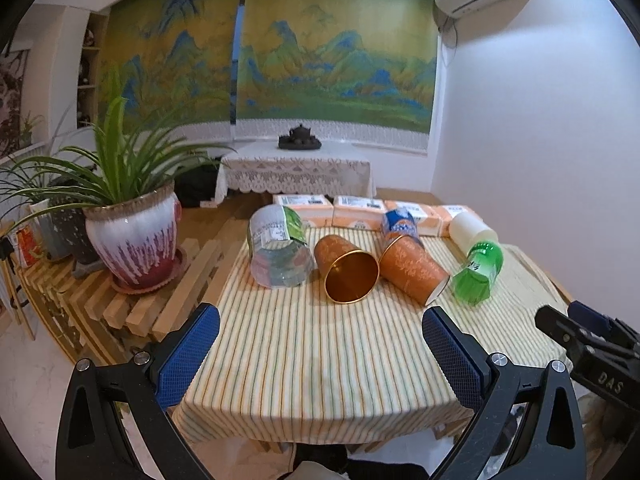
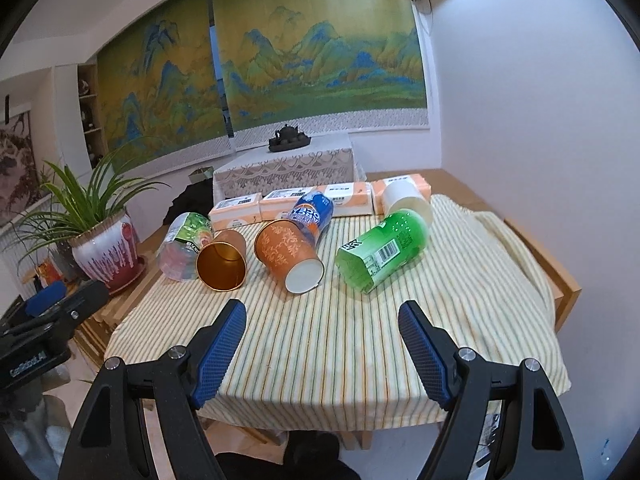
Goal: Flip cup upside down
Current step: 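Move the left tool down to the lying brown patterned cup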
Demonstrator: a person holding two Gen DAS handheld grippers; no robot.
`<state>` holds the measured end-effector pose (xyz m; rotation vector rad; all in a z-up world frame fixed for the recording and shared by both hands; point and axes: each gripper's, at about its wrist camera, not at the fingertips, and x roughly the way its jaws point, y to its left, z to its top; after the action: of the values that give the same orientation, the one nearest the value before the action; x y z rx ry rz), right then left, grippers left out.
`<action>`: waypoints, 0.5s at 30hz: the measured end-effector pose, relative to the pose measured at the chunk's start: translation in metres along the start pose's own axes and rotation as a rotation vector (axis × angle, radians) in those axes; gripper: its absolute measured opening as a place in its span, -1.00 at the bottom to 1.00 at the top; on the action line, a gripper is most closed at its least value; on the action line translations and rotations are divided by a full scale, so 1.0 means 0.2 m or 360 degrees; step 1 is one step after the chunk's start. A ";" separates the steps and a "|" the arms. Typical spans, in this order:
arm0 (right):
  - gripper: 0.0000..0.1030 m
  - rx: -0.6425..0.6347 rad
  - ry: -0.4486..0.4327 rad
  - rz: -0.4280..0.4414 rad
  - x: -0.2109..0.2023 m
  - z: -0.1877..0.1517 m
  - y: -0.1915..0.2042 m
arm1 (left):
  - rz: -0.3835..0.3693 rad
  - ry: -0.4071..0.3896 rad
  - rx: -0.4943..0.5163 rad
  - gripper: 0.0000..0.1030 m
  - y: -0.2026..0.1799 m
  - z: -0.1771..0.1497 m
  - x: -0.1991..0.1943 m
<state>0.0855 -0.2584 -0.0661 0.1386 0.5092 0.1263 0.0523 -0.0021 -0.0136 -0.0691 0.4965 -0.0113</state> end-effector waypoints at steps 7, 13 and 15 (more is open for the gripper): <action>0.46 0.0033 0.0034 0.0006 0.05 0.00 -0.04 | -0.0061 0.0286 -0.0045 0.99 0.04 0.20 0.27; 0.46 0.0061 0.0042 0.0002 0.08 0.00 -0.09 | -0.0124 0.0557 -0.0077 0.99 0.00 0.34 0.57; 0.46 0.0071 0.0041 -0.0005 0.09 0.00 -0.11 | -0.0108 0.0622 -0.0086 0.95 -0.02 0.39 0.66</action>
<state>0.1030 -0.2771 -0.0791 0.1799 0.5381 0.1138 0.2062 -0.0052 -0.0075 -0.1380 0.8849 -0.0786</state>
